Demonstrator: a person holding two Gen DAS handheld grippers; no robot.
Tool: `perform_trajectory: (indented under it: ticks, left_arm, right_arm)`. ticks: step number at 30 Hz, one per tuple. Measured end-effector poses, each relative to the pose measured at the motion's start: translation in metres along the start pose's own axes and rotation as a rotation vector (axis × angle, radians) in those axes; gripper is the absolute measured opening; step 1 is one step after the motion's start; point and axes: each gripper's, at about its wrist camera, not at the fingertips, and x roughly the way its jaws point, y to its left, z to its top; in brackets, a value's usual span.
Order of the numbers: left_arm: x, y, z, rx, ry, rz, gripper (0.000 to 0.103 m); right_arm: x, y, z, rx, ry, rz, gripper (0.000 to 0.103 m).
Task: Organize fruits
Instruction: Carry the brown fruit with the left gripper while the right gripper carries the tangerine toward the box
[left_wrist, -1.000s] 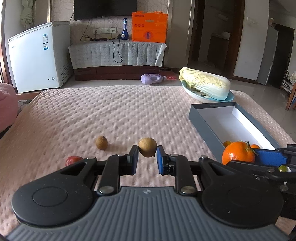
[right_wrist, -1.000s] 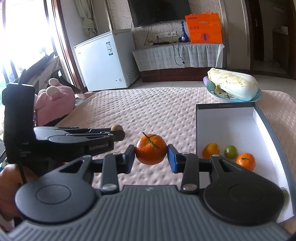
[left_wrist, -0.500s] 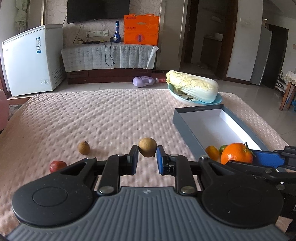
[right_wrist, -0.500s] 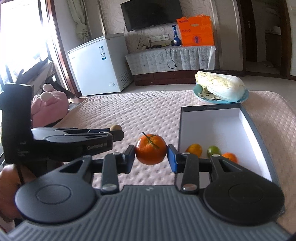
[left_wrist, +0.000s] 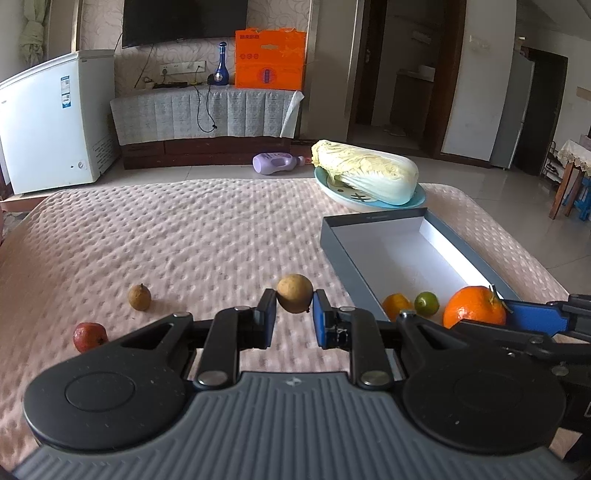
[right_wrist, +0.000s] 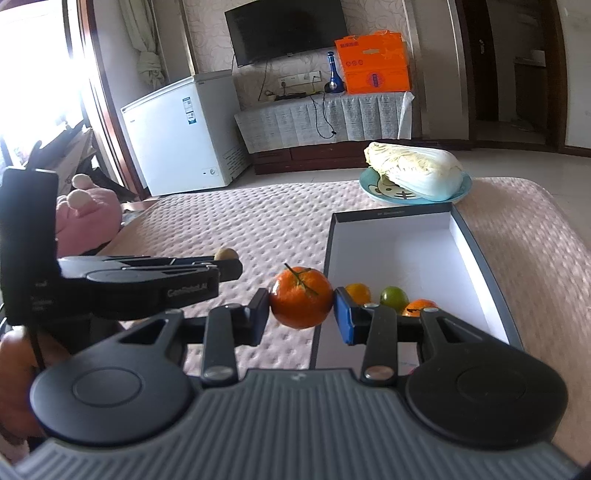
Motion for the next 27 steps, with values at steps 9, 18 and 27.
perform_trajectory:
  ticks: [9,18,27]
  left_arm:
    - [0.0,-0.007,0.0,0.015,-0.004,-0.007,0.025]
    - [0.001,-0.012,0.001,0.021,-0.007,-0.016,0.025]
    - [0.003,-0.011,0.0,0.017,-0.002,-0.011,0.025]
  right_arm:
    - [-0.006,-0.005,-0.001,0.007,-0.008,-0.005,0.041]
    - [-0.008,-0.008,-0.002,0.013,-0.007,-0.019,0.041]
    - [-0.009,-0.008,-0.002,0.02,-0.007,-0.025,0.041]
